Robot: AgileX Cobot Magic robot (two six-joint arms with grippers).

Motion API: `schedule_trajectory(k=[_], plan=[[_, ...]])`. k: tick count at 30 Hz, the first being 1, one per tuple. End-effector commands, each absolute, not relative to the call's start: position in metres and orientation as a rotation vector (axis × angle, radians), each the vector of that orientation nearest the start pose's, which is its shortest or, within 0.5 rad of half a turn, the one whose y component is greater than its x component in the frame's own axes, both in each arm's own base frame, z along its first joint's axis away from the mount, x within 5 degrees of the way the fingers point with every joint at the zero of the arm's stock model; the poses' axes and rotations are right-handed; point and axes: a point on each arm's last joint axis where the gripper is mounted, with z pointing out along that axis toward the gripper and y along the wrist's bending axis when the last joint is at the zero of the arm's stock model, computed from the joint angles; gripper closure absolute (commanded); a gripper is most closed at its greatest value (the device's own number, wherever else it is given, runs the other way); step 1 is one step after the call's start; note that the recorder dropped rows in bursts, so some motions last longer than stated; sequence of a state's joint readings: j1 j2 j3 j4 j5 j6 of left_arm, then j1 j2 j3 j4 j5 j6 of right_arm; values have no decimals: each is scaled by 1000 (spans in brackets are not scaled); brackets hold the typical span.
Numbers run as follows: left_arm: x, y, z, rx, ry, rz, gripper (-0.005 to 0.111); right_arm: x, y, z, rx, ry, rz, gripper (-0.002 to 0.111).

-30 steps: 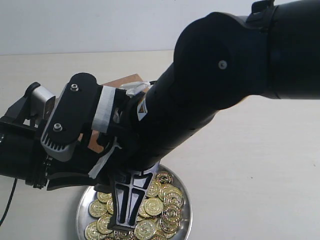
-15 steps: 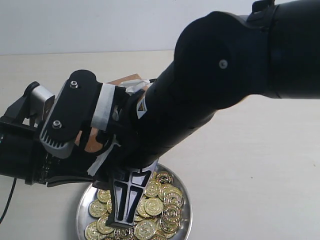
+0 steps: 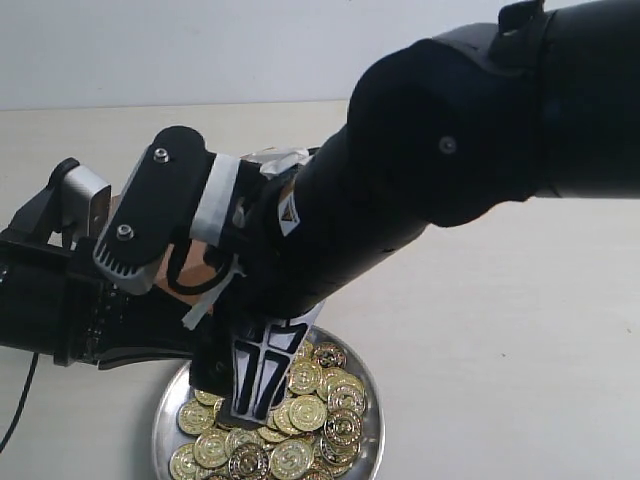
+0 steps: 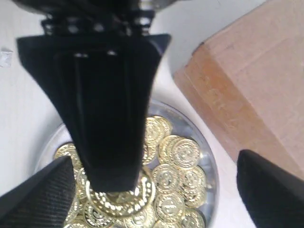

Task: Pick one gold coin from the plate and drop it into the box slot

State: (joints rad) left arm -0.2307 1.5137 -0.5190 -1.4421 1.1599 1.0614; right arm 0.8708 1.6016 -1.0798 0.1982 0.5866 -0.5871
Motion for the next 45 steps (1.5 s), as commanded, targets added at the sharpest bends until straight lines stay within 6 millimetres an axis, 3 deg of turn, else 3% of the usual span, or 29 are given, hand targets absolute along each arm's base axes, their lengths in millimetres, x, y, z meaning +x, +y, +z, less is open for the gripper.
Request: schedule_trajectory(k=[1,5,10,14,16,18,20,24,33,34,36,41,45], plan=[[187,-129,189,342,2508,-1688,107,205,251,255,-1556,2085,233,17],[197,-130,194,369,2488,-1621,107,196,241,266,-1546,2139,241,16],[226,-134,225,585,2399,-1489,107,183,226,280,-1352,2361,296,16],[264,-132,259,728,2345,-1129,107,171,213,282,-1259,2555,281,16],[278,-127,271,825,2312,-908,107,167,210,278,-1296,2602,272,16],[289,-121,280,902,2276,-725,107,160,214,270,-1282,2634,397,16],[294,-119,280,933,2271,-660,107,155,216,263,-1225,2669,482,16],[298,-119,275,928,2281,-651,107,155,210,246,-1158,2752,409,16],[295,-130,269,1137,2202,-596,107,154,210,245,-1161,2758,407,19],[294,-133,268,1181,2180,-587,107,154,209,245,-1164,2764,404,23],[294,-141,261,1277,2149,-550,107,152,208,244,-1166,2785,398,42],[302,-147,242,1319,2172,-488,107,151,207,243,-1187,2791,399,108],[311,-146,233,1298,2174,-433,107,152,208,244,-1181,2784,404,108]])
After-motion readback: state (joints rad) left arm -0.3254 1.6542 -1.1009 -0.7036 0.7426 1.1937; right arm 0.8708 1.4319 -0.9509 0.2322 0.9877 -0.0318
